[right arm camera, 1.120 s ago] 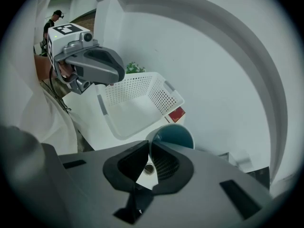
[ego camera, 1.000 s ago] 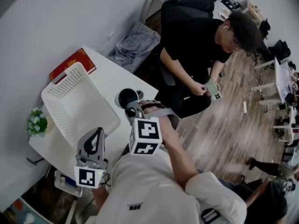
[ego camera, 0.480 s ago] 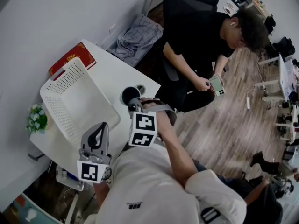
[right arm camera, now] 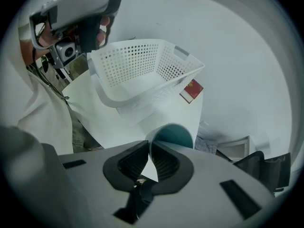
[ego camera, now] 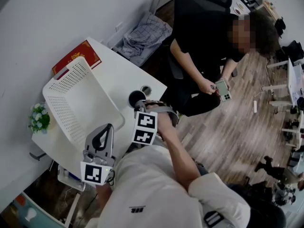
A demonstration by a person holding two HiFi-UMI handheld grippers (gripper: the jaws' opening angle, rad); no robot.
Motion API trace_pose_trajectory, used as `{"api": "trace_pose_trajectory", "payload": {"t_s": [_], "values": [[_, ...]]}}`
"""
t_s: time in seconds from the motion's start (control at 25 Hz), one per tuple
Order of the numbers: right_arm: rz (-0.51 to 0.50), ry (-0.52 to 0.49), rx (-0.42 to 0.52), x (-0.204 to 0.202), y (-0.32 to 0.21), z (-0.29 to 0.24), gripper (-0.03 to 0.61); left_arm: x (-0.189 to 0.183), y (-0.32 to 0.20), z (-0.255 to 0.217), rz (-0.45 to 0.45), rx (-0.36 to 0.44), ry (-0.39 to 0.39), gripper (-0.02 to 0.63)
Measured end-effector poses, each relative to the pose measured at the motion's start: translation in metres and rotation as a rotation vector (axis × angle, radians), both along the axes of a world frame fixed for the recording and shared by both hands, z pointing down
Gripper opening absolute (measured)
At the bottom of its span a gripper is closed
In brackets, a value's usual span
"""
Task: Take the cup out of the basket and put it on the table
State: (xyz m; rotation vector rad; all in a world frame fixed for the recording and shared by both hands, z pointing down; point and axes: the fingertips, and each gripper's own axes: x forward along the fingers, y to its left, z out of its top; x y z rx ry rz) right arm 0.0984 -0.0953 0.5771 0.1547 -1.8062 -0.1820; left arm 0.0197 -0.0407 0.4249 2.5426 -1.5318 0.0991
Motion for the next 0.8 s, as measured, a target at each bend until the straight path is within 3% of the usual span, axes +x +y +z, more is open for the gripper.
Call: {"api": "trace_pose_trajectory", "payload": {"t_s": [0.8], "values": [[0.027,0.049,-0.006,0.014,-0.008,0.056,0.034,0.015,-0.009,0.008,0.027,-0.04,-0.022,0.009]]}}
